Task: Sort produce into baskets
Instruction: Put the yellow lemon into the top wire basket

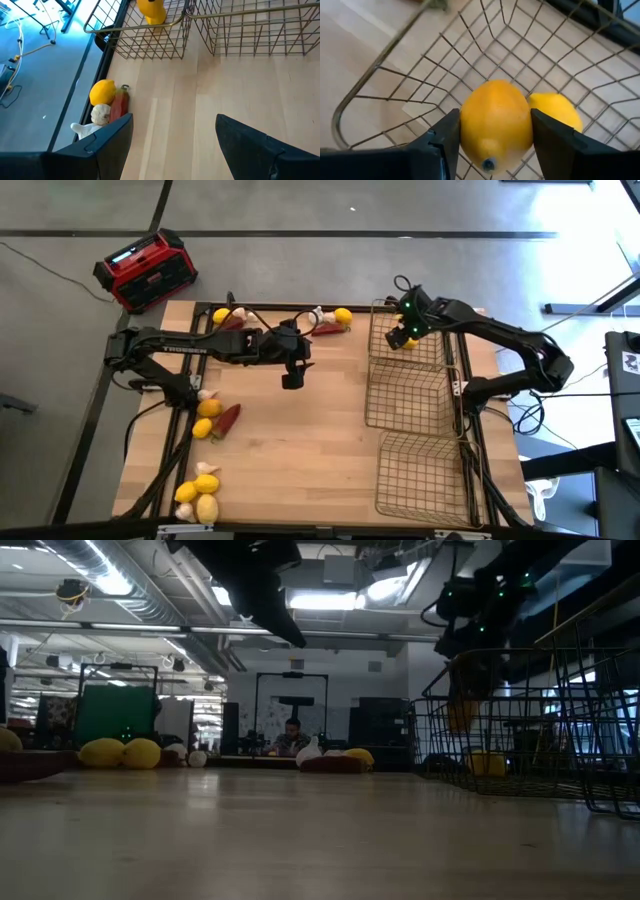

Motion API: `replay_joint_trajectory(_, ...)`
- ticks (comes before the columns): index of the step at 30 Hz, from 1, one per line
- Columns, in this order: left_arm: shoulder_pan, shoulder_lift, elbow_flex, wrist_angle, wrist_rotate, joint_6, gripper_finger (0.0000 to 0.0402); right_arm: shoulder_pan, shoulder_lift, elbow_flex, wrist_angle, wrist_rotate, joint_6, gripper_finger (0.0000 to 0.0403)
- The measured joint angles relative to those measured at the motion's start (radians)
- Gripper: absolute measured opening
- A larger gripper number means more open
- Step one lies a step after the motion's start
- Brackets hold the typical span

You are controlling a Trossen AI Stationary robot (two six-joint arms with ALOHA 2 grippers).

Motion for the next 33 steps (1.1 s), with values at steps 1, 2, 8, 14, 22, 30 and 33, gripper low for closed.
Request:
replay_joint_trajectory(1, 0.000, 0.000, 0.000, 0.000, 0.000, 0.000, 0.0280, 0.000, 0.008, 0.000, -0.001, 0.000, 0.010, 0.0193)
replay_joint_trajectory(2, 0.000, 0.000, 0.000, 0.000, 0.000, 0.000, 0.0280, 0.000, 0.017, 0.000, -0.001, 0.000, 0.022, 0.0193)
replay_joint_trajectory(8, 0.000, 0.000, 0.000, 0.000, 0.000, -0.001, 0.0280, 0.000, 0.097, 0.000, -0.002, 0.000, 0.051, 0.0193)
replay_joint_trajectory(14, 0.000, 0.000, 0.000, 0.000, 0.000, -0.002, 0.0280, 0.000, 0.160, 0.000, 0.002, 0.000, 0.062, 0.0193)
replay_joint_trajectory(22, 0.000, 0.000, 0.000, 0.001, 0.000, 0.000, 0.0280, 0.000, 0.222, 0.000, 0.005, 0.000, 0.065, 0.0193)
replay_joint_trajectory(30, 0.000, 0.000, 0.000, 0.001, 0.000, 0.000, 0.0280, 0.001, 0.248, 0.002, 0.016, 0.000, 0.019, 0.0204)
replay_joint_trajectory(33, 0.000, 0.000, 0.000, 0.001, 0.000, 0.004, 0.0280, 0.001, 0.249, 0.002, 0.019, 0.005, 0.020, 0.0231)
